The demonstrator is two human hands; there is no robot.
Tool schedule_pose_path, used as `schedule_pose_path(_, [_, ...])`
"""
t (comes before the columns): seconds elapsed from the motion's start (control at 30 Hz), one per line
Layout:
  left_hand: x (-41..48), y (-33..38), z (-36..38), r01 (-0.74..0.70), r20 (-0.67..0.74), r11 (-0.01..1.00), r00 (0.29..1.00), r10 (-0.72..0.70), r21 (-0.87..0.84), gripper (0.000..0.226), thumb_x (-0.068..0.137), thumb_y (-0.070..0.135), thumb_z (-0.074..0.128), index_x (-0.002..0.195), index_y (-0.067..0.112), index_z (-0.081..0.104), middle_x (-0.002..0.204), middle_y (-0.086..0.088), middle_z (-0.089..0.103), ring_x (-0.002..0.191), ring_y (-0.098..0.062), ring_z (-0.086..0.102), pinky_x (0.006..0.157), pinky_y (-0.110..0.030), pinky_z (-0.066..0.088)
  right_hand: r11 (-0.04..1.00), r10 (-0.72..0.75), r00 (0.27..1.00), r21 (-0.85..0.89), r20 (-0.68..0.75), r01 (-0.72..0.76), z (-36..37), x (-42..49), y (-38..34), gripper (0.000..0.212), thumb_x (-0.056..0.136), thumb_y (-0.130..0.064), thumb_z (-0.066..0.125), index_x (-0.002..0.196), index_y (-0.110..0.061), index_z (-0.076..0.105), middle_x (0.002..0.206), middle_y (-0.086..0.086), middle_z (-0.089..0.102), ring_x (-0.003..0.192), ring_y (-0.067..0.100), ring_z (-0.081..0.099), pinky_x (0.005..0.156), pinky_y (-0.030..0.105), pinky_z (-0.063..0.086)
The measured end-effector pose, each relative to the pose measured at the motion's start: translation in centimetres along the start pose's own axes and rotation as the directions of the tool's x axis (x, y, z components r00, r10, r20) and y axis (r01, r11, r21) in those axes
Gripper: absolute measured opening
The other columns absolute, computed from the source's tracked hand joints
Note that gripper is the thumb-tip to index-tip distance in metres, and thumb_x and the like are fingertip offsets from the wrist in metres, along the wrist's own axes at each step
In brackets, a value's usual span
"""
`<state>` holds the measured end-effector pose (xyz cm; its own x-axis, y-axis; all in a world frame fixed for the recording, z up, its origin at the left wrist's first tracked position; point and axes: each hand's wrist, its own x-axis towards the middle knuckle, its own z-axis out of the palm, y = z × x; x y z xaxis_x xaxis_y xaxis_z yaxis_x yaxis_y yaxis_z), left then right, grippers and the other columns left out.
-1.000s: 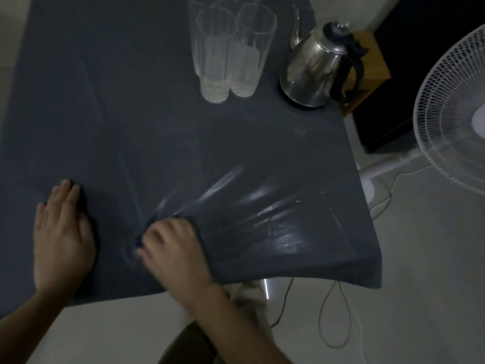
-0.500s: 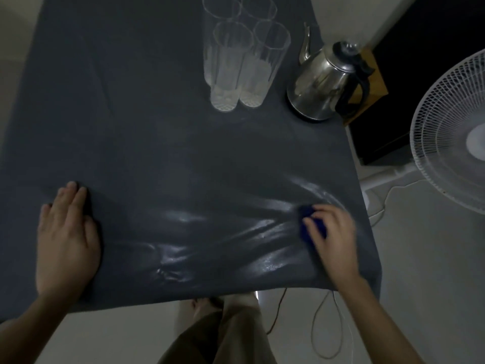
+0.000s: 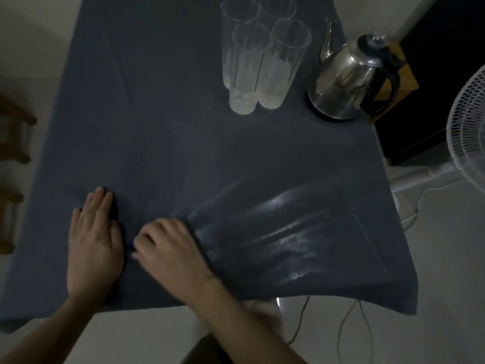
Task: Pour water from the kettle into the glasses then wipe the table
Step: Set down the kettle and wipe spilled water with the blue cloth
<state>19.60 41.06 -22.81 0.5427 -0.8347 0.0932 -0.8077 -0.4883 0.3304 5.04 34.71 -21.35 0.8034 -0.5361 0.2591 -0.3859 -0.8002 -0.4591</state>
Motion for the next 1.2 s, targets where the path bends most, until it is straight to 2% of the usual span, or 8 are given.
schedule_pose_path(0.17, [0.1,0.5,-0.1,0.024,0.006,1.0,1.0,-0.024,0.003,0.055,0.094,0.021,0.026,0.145,0.001,0.036,0.156,-0.016,0.031,0.146,-0.03,0.025,0.123,-0.037,0.007,0.993,-0.097,0.995,-0.063,-0.027,0.095,-4.9,-4.5,6.6,0.019,0.09,-0.028,0.06,0.08,-0.012,0.066,0.093,0.004,0.066,0.089,0.022,0.059,0.081,0.036,0.046])
schedule_pose_path(0.3, [0.0,0.7,-0.4,0.037,0.021,0.999,0.999,-0.037,0.002,0.055,0.096,0.023,0.025,0.146,0.002,0.035,0.156,-0.015,0.031,0.146,-0.028,0.024,0.123,-0.034,0.004,0.956,0.248,0.959,-0.125,-0.14,-0.265,-12.6,-9.0,16.5,0.027,0.087,-0.033,0.058,0.079,-0.009,0.07,0.097,0.007,0.07,0.093,0.018,0.057,0.088,0.032,0.043])
schedule_pose_path(0.4, [0.0,0.6,-0.5,0.026,0.016,1.0,1.0,-0.026,-0.001,0.054,0.096,0.022,0.027,0.145,0.001,0.037,0.155,-0.017,0.033,0.145,-0.029,0.026,0.123,-0.037,0.008,0.821,0.521,0.804,-0.091,-0.287,-0.564,-17.3,-11.6,22.0,0.037,0.09,-0.041,0.053,0.088,-0.005,0.065,0.101,0.012,0.065,0.096,0.029,0.057,0.089,0.039,0.042])
schedule_pose_path(0.5, [0.1,0.7,-0.5,0.042,0.021,0.999,0.999,-0.042,0.001,0.055,0.095,0.022,0.027,0.145,0.002,0.036,0.155,-0.015,0.032,0.146,-0.027,0.025,0.123,-0.035,0.006,0.715,0.607,0.666,-0.069,-0.433,-0.696,-17.5,-11.3,23.4,0.042,0.091,-0.042,0.05,0.092,-0.002,0.061,0.099,0.018,0.062,0.094,0.035,0.055,0.085,0.043,0.043])
schedule_pose_path(0.57, [0.1,0.8,-0.6,0.045,0.028,0.999,0.999,-0.045,0.0,0.055,0.095,0.022,0.027,0.147,0.003,0.034,0.157,-0.014,0.03,0.147,-0.025,0.023,0.123,-0.034,0.005,0.707,0.601,0.652,-0.073,-0.462,-0.703,-15.7,-9.5,22.4,0.032,0.091,-0.032,0.052,0.092,-0.002,0.061,0.097,0.019,0.064,0.092,0.036,0.054,0.084,0.043,0.04])
schedule_pose_path(0.93, [-0.1,0.5,-0.3,0.038,0.031,0.999,0.999,-0.038,0.012,0.054,0.095,0.019,0.029,0.147,0.002,0.034,0.157,-0.014,0.03,0.147,-0.026,0.023,0.122,-0.043,0.011,0.987,0.157,0.984,0.033,-0.082,-0.155,-0.1,-0.6,0.1,0.016,0.084,-0.025,0.062,0.082,-0.009,0.06,0.093,0.008,0.063,0.087,0.027,0.058,0.079,0.042,0.048])
schedule_pose_path(1.13, [-0.2,0.7,-0.5,0.043,0.023,0.999,0.999,-0.043,-0.004,0.053,0.096,0.017,0.031,0.147,0.004,0.034,0.157,-0.013,0.03,0.147,-0.025,0.023,0.123,-0.041,0.011,0.962,-0.272,0.949,0.072,0.162,0.264,-3.7,-6.3,4.3,0.021,0.094,-0.028,0.056,0.09,-0.011,0.068,0.105,0.004,0.067,0.104,0.019,0.057,0.097,0.035,0.044])
schedule_pose_path(1.2, [-0.2,0.7,-0.6,0.053,0.026,0.999,0.998,-0.053,-0.006,0.052,0.097,0.018,0.031,0.147,0.005,0.033,0.157,-0.011,0.029,0.148,-0.023,0.022,0.123,-0.04,0.01,0.971,-0.239,0.963,-0.001,0.127,0.241,-6.7,-7.6,8.1,0.026,0.095,-0.031,0.055,0.087,-0.012,0.071,0.103,0.003,0.069,0.104,0.017,0.057,0.098,0.031,0.043])
